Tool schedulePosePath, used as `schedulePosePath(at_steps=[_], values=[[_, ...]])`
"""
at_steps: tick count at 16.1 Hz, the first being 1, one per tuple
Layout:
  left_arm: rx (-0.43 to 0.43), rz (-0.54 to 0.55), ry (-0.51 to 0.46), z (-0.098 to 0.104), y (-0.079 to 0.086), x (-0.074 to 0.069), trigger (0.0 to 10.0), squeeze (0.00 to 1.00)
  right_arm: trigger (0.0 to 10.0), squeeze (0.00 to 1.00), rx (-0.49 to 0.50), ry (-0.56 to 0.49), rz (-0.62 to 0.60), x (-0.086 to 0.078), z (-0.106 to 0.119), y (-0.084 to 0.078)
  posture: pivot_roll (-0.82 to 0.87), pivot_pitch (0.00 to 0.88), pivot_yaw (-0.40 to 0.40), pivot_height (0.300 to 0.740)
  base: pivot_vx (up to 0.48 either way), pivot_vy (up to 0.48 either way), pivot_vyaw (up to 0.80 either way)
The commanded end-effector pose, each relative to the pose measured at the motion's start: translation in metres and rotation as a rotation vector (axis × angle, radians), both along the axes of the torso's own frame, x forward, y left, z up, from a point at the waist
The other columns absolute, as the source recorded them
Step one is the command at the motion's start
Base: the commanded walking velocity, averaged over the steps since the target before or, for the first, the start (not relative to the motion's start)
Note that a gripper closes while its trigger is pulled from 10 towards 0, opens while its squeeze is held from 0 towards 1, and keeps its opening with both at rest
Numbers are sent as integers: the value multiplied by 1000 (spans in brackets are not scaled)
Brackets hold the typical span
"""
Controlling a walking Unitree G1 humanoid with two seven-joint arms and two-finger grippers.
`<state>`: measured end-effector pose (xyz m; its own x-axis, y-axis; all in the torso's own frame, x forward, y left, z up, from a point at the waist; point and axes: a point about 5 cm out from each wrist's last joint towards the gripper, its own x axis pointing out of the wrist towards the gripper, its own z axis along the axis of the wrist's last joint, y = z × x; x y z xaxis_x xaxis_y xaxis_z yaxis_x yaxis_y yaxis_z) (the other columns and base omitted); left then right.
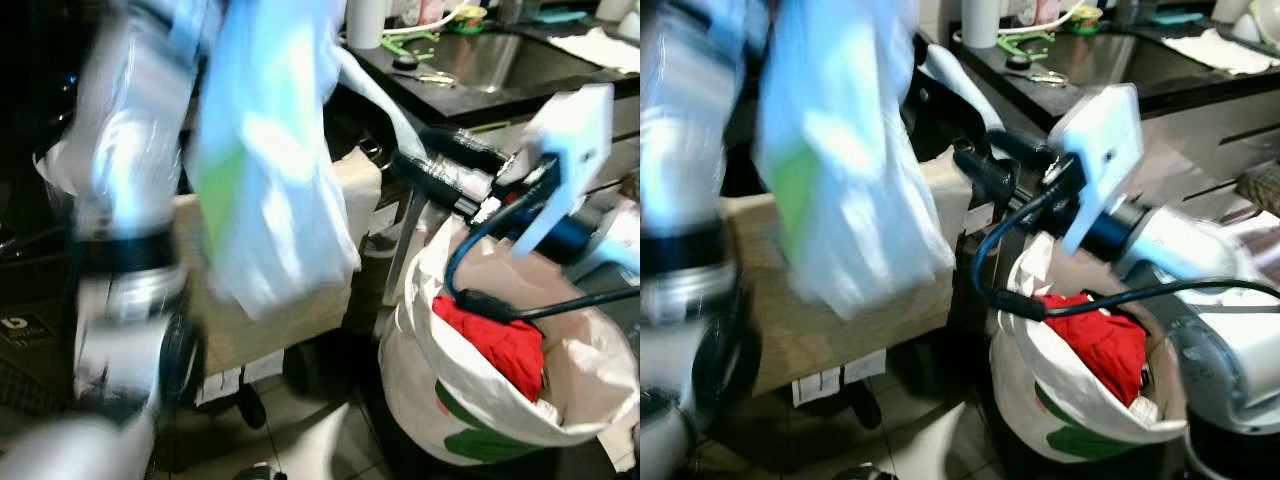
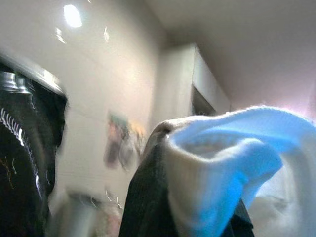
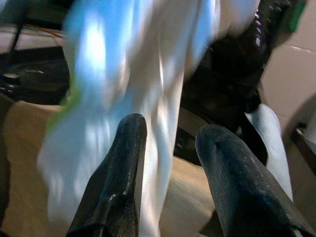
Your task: Clothes washing
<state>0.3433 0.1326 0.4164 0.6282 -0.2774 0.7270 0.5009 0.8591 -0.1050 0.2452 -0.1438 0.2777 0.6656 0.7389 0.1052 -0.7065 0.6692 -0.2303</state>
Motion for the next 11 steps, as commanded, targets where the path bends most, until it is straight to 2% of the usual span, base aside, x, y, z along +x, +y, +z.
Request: schedulePosePath(at_steps=[1,2,3,4,5,6,8,9,10,11], values=[[-5,166,-55,18,11,9,0,0,10000,0,-13,11,-28,1,-2,0,-65,0,54,740,0,0,0],[-19,248,-87,32,16,13,0,0,10000,0,-13,18,-48,0,-1,-1,-67,0,59,740,0,0,0],[-31,268,-97,36,19,14,0,0,10000,0,-11,25,-58,-1,0,-2,-68,0,62,740,0,0,0],[-80,331,-127,50,25,17,0,0,10000,0,-4,33,-90,-2,0,-4,-68,0,70,740,0,0,0],[-69,341,-119,50,23,21,0,0,10000,0,-5,37,-100,-2,-1,-4,-68,0,72,740,0,0,0],[-31,319,-101,45,16,26,0,0,10000,0,-13,44,-106,-2,-4,-5,-68,0,74,740,0,0,0],[176,314,2,10,-17,49,0,0,10000,0,-59,69,-138,-1,-15,-7,-67,0,77,740,0,0,0],[198,323,15,5,-20,51,0,0,10000,0,-65,72,-143,0,-16,-7,-67,0,78,740,0,0,0],[254,354,65,-16,-30,60,0,0,10000,0,-84,79,-175,2,-21,-8,-69,0,81,740,0,0,0],[254,354,65,-16,-30,60,0,0,10000,0,-84,79,-175,2,-21,-8,-69,0,81,740,0,0,0]])
